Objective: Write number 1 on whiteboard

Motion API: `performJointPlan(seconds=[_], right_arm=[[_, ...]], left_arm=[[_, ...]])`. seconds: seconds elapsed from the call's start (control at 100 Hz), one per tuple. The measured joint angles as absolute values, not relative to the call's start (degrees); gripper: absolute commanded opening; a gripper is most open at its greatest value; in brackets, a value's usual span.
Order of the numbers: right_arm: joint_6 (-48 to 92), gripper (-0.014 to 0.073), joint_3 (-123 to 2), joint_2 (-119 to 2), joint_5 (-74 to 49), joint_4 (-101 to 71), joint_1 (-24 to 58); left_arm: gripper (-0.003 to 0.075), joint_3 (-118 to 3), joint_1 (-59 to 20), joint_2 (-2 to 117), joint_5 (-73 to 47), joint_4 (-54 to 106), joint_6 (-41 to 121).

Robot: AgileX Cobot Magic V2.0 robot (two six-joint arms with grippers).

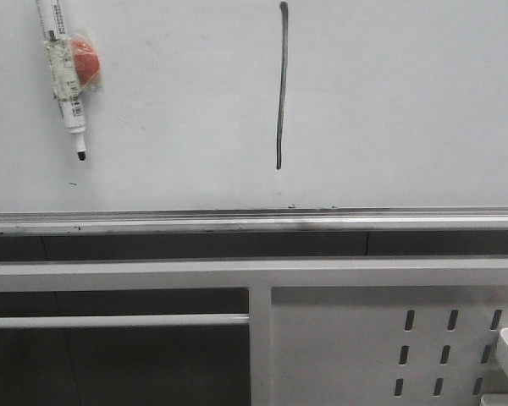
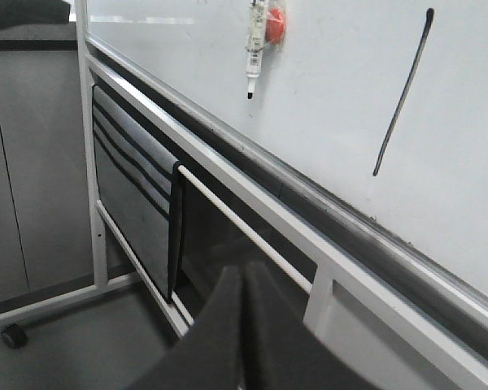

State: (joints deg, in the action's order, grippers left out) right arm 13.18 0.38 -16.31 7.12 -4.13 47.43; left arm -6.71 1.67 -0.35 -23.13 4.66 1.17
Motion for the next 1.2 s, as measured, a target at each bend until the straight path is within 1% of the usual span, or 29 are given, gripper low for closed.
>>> performJointPlan(seconds=[0.22,1.2], right_arm=[[13.2,-0.0069,0.4,-16.3,7.1,-4.1,47.4],[13.2,-0.0069,0.4,-16.3,7.1,-4.1,47.4]], left_arm=[[-0.002,0.1,1.8,-0.3,-20.3,1.3,0.0],[-0.002,0.1,1.6,-0.3,-19.5,-1.2,0.0]])
